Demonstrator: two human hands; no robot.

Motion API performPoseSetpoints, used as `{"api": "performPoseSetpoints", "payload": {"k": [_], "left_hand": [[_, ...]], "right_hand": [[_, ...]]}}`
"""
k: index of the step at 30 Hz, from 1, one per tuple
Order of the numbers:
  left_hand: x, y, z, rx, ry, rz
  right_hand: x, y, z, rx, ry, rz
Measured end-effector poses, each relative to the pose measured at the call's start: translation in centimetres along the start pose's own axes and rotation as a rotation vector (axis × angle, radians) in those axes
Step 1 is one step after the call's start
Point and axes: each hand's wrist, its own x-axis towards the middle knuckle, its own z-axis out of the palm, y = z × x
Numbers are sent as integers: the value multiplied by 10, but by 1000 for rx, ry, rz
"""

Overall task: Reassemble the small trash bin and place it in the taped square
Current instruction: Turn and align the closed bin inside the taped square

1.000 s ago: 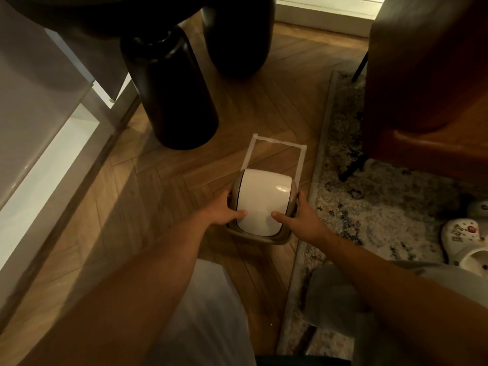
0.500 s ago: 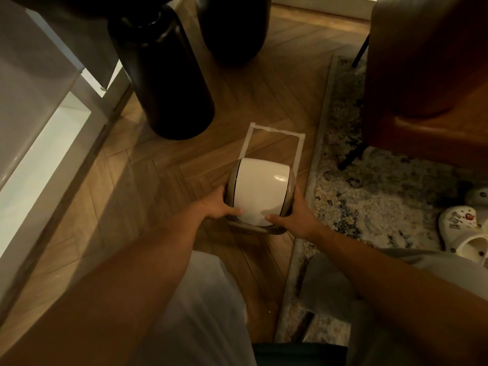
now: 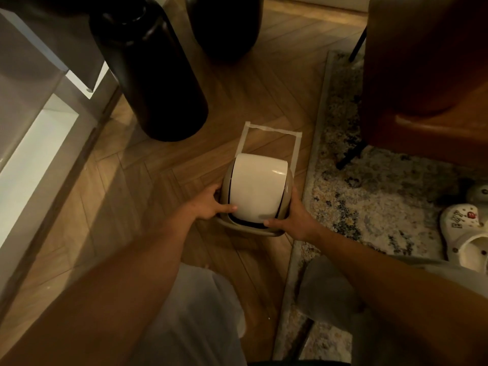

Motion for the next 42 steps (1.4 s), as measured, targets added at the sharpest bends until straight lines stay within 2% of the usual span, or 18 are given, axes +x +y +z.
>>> {"api": "performPoseSetpoints", "payload": {"k": [6, 12, 22, 29, 42], "left_hand": [[11, 3, -2, 23, 9, 0], [23, 9, -2, 64, 50, 53], [39, 16, -4, 48, 15, 48], [53, 20, -4, 53, 68, 101], [86, 29, -9, -82, 221, 171]], "right_hand": [[12, -5, -13, 20, -58, -26], [19, -11, -25, 2, -29, -27], [36, -6, -43, -73, -100, -7], [58, -3, -64, -93, -138, -62], [85, -13, -68, -31, 26, -110]]}}
